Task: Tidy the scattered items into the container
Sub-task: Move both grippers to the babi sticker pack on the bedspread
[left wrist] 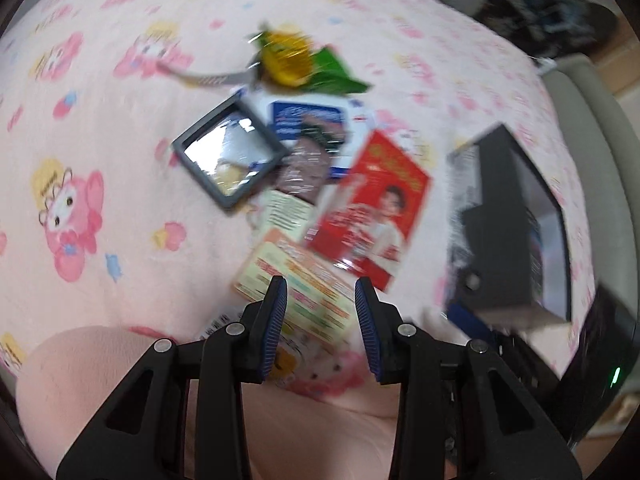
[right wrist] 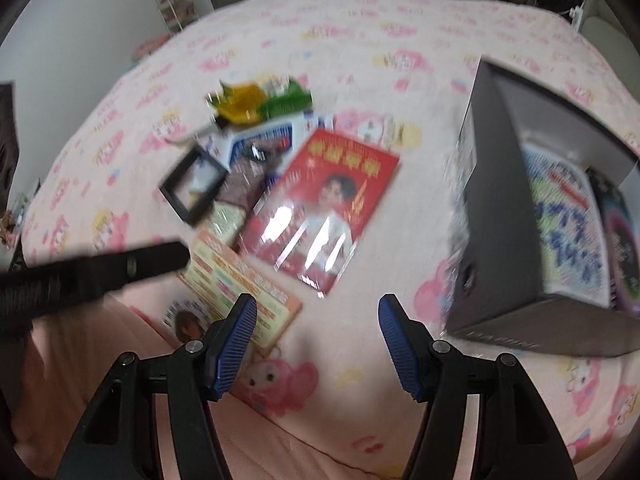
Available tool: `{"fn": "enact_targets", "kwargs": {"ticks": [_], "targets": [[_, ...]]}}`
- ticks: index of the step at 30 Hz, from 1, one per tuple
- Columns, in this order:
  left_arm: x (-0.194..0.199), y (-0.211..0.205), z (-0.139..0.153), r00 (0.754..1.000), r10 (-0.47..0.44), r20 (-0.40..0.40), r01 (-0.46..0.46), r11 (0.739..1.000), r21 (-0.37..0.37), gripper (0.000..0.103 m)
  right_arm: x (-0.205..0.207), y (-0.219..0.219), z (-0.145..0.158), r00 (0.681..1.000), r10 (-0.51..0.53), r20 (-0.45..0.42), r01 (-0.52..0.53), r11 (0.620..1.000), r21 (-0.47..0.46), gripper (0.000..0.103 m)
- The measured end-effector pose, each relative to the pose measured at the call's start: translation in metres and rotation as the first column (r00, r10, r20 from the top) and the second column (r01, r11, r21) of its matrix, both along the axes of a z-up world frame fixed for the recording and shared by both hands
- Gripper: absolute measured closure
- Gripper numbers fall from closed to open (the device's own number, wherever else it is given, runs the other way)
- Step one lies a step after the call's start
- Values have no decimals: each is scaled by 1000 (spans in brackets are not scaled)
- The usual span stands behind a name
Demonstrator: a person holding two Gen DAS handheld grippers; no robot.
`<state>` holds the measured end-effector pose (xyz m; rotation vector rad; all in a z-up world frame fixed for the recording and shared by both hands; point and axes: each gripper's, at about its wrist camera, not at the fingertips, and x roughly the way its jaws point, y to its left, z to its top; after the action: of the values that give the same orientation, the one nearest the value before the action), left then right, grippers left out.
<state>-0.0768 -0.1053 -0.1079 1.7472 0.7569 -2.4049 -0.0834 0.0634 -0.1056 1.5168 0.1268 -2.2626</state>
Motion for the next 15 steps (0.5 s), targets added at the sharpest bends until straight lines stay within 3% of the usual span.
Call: {"fn": "enact_targets", "kwargs": {"ticks": [4,7,9,15], "targets": [[-10,-9,-19,996,62,59,-59,997,-46,67,-3,0,-21,998,10,68,-11,1000,6,43],[-15,-10,-28,994,61,95,-55,996,-68,60,-5,0,-37,993,17,120,-19,1000,11,43],[-18,-13,-35,991,65,120,-58,997,-55,54,-6,-2,-46,989,23,148,-27,999,19,43],[-20,-21,-56,978,79,193,-80,997,-2,53,-4,-4,-53,985,46,168,-45,999,-12,40]]}}
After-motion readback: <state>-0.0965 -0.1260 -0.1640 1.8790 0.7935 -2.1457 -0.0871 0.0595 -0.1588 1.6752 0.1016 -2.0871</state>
